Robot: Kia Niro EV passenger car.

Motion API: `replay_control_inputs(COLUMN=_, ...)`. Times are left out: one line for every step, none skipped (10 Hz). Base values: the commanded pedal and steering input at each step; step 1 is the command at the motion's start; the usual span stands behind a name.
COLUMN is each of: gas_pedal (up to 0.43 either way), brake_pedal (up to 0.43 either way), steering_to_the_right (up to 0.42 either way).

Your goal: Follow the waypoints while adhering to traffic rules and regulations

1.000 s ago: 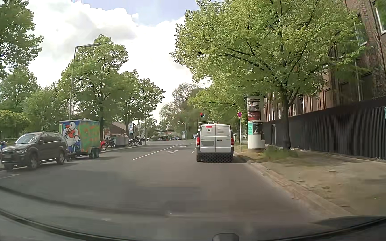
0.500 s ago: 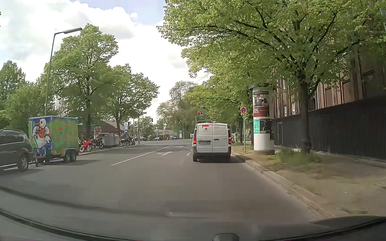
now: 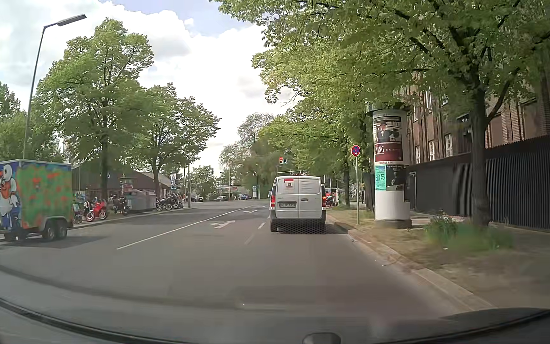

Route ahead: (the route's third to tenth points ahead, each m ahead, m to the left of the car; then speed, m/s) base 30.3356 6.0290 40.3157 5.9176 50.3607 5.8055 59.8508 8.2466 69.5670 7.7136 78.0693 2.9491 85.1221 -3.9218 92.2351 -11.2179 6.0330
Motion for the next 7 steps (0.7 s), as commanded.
replay_control_inputs(gas_pedal=0.000, brake_pedal=0.152, steering_to_the_right=0.004)
replay_control_inputs(gas_pedal=0.000, brake_pedal=0.159, steering_to_the_right=0.003)
replay_control_inputs(gas_pedal=0.000, brake_pedal=0.159, steering_to_the_right=0.002)
replay_control_inputs(gas_pedal=0.000, brake_pedal=0.140, steering_to_the_right=0.000)
replay_control_inputs(gas_pedal=0.000, brake_pedal=0.049, steering_to_the_right=-0.001)
replay_control_inputs(gas_pedal=0.000, brake_pedal=0.018, steering_to_the_right=-0.001)
replay_control_inputs(gas_pedal=0.000, brake_pedal=0.024, steering_to_the_right=0.000)
